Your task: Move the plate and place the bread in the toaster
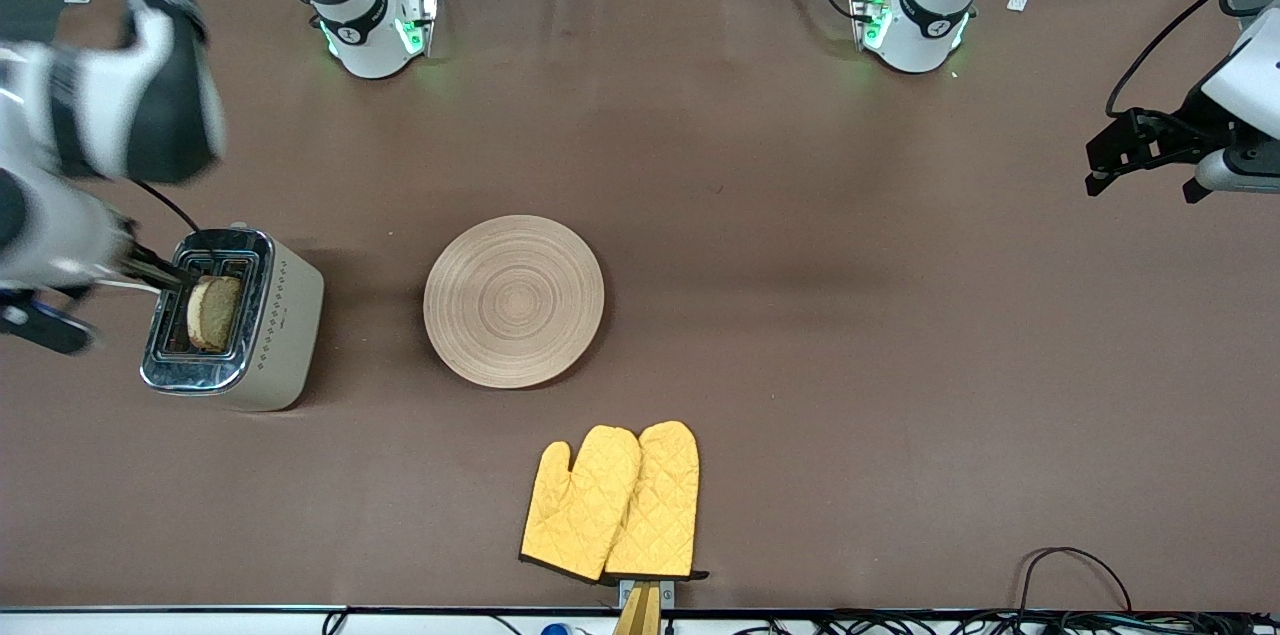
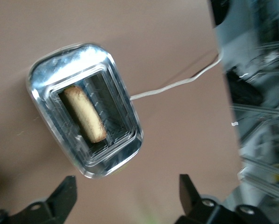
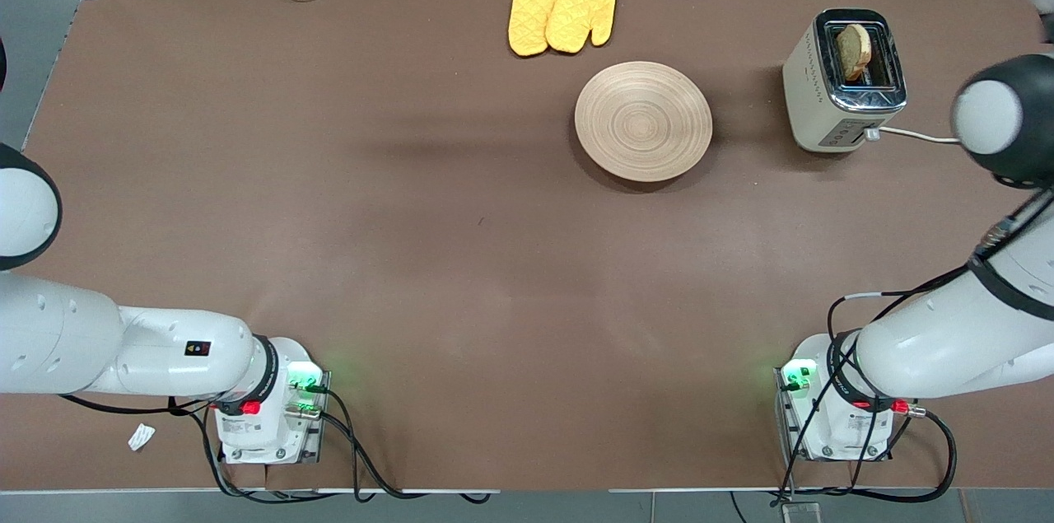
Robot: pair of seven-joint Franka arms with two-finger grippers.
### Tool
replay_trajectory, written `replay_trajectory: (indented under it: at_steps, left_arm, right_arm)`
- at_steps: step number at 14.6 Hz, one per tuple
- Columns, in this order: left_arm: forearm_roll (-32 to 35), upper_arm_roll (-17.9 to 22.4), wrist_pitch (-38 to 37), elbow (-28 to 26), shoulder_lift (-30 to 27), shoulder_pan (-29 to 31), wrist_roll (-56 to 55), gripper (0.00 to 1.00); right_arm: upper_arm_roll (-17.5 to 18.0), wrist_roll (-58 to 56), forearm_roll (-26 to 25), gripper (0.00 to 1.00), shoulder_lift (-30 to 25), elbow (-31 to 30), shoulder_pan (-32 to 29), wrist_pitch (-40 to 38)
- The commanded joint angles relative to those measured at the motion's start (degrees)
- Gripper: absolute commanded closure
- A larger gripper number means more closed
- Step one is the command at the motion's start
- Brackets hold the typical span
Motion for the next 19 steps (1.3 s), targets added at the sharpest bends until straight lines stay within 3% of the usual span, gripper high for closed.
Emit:
replay_trajectory:
  at_steps: [1,4,8,10,19]
  left_arm:
    - [-0.4,0.1,0.4,-0.8,-0.9,0.0,0.7,0.0]
    - [-0.4,0.1,-0.2,-0.7,-0.9,0.0,0.6,0.0]
    - [-0.4,0.1,-0.3,-0.8,-0.9,0.1,0.6,0.0]
    - [-0.4,0.1,-0.3,-0.7,-0.9,0.1,0.6,0.0]
    - [-0.3,0.1,-0.3,-0.7,-0.9,0.1,0.7,0.0]
  right_arm:
    - [1.0,-1.6,11.8,0.0,-11.8,-7.5,-5.2,-0.4]
    - [1.1,-6.6,13.4,0.0,-19.9,-15.4,-5.2,4.2]
    - [1.3,-19.7,14.4,0.0,-22.5,-21.6,-4.3,13.1]
    - [1.3,-27.3,14.4,0.0,-23.7,-22.6,-3.7,14.8]
    - [1.1,-28.1,14.3,0.0,-23.3,-22.6,-4.3,14.9]
